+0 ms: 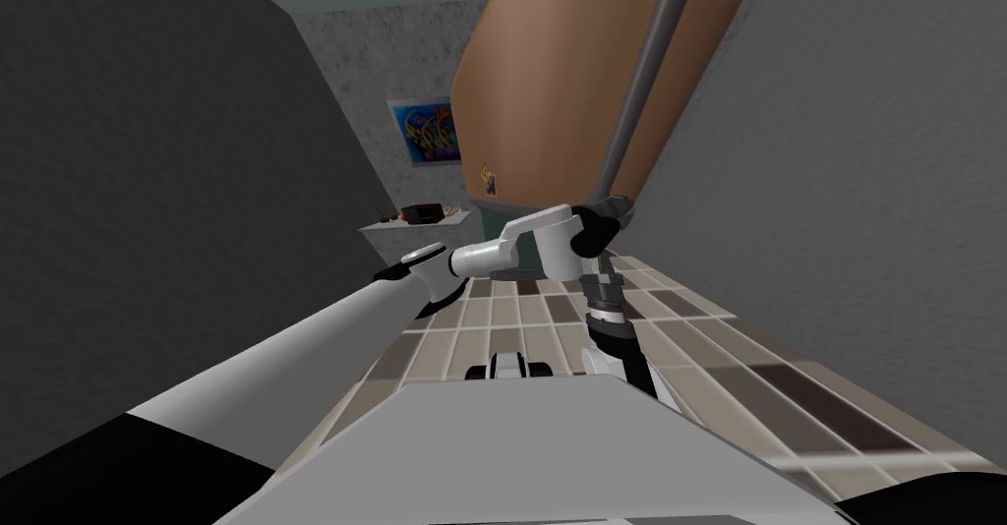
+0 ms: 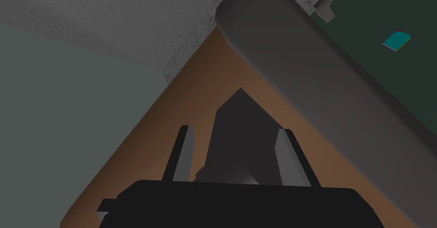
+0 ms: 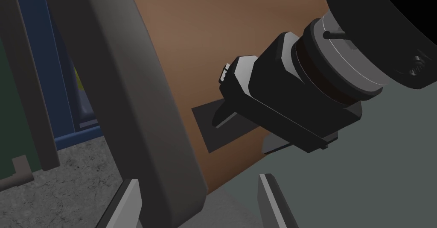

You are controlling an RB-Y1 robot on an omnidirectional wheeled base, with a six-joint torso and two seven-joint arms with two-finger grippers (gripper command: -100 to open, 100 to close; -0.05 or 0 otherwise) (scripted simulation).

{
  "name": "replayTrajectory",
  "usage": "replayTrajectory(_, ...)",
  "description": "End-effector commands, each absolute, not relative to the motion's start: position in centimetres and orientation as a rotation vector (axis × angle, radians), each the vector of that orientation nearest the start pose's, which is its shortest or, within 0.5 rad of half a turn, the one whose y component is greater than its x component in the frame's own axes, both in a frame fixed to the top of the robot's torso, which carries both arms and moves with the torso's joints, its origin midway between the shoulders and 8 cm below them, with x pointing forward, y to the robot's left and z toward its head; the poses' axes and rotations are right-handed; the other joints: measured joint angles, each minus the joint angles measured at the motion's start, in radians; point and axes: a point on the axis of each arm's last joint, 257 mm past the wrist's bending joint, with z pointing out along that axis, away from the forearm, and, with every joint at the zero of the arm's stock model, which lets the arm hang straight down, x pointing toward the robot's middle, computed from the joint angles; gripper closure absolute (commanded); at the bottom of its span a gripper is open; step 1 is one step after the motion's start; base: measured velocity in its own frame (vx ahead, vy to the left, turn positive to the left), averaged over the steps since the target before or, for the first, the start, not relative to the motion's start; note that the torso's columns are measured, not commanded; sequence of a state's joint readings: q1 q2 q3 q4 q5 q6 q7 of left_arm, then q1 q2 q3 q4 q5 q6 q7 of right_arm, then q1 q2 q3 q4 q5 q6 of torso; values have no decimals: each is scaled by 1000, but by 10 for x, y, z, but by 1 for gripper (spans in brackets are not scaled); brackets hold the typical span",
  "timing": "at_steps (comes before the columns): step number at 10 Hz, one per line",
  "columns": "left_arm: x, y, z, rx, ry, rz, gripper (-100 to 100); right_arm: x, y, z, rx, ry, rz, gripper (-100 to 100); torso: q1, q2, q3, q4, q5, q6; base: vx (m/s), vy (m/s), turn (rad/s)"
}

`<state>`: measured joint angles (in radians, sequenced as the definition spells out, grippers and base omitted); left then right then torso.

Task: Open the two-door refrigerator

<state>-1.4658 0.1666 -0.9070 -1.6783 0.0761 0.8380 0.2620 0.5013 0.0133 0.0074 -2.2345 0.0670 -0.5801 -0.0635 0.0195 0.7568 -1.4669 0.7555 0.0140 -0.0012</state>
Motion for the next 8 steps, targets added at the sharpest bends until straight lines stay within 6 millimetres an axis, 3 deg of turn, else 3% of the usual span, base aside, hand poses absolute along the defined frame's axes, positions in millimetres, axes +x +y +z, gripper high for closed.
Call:
replayTrajectory(1, 390, -297, 176, 234, 1567, -1323, 100, 341, -269, 18, 621, 604, 1337, 0, -5, -1, -1, 2, 0, -1, -3, 34, -3)
replayTrajectory(2, 390, -297, 176, 210, 1576, -1347, 100, 341, -268, 18, 622, 604, 1337, 0, -8, -2, -3, 2, 0, -2, -6, -6, 3)
replayTrajectory(3, 374, -298, 168, 315, 1546, -1319, 100, 341, -268, 18, 622, 604, 1338, 0, -7, -4, -4, 2, 1, -2, -8, 117, -74)
replayTrajectory(4, 380, -294, 169, 313, 1544, -1302, 100, 341, -269, 18, 621, 605, 1337, 0, 1, -3, -3, -1, 0, 0, -18, 161, -22)
replayTrajectory(8, 373, -297, 179, 260, 1556, -1380, 100, 341, -268, 18, 622, 604, 1337, 0, -8, -4, -4, 1, 0, -1, -4, 23, -2)
